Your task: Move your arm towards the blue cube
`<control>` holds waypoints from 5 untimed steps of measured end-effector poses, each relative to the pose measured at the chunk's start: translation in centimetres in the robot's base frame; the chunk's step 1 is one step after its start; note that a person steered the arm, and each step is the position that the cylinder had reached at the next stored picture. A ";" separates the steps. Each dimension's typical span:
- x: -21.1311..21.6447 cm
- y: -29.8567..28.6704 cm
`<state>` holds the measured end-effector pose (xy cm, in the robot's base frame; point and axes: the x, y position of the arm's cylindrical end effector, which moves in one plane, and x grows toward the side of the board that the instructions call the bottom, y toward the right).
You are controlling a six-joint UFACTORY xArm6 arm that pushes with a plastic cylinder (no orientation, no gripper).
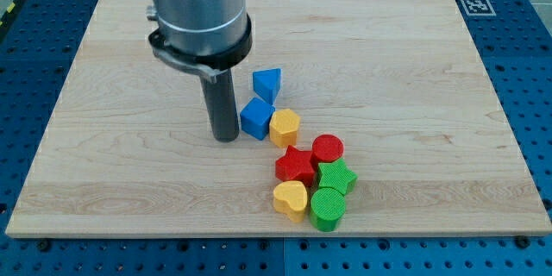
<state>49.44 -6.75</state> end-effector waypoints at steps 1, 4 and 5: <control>-3.4 0.6; -4.9 0.3; -1.9 -2.5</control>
<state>47.56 -9.27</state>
